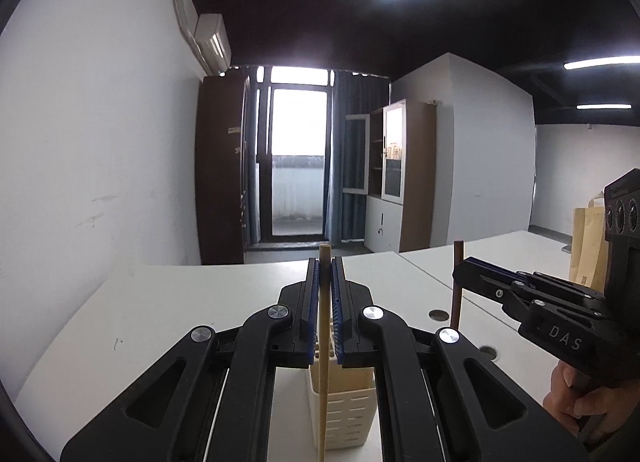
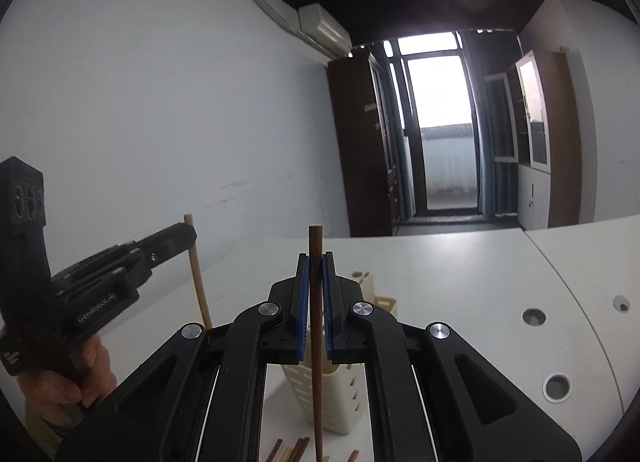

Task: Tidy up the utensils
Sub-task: 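Lift both held chopsticks upright and lower them into the cream holder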

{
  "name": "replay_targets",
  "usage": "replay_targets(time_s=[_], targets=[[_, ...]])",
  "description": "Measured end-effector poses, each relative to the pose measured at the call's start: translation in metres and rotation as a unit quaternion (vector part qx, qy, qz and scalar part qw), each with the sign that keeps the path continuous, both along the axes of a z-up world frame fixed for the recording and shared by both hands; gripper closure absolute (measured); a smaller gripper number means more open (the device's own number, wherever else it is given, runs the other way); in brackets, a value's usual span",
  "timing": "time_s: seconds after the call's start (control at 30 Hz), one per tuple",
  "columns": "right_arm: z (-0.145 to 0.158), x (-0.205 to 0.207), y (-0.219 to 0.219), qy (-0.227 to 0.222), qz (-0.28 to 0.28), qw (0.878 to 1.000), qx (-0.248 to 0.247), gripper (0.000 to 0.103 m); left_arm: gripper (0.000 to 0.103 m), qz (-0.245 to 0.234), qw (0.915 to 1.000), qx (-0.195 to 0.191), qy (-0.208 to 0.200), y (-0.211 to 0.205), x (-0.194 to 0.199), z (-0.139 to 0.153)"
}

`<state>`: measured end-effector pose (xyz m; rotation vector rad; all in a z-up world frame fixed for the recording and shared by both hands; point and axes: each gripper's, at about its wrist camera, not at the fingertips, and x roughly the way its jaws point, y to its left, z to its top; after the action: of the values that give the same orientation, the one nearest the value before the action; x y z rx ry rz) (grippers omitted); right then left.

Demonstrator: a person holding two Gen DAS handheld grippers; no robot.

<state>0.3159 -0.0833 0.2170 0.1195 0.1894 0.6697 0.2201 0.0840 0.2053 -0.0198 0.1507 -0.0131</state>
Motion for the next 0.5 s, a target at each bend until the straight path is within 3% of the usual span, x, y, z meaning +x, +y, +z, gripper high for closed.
replay_targets(time_s=[0.23, 0.5], targets=[[0.009, 0.014, -0.004, -0.031, 0.000, 0.999, 0.026, 0.096, 0.097, 0.044, 0.9961, 0.010, -0.075, -0.006, -0.005, 0.010], [0.019, 0.022, -0.015, -0.087, 0.010, 0.992, 0.092, 0.096, 0.097, 0.047, 0.9857, -0.019, -0.161, -0.006, -0.019, 0.024]])
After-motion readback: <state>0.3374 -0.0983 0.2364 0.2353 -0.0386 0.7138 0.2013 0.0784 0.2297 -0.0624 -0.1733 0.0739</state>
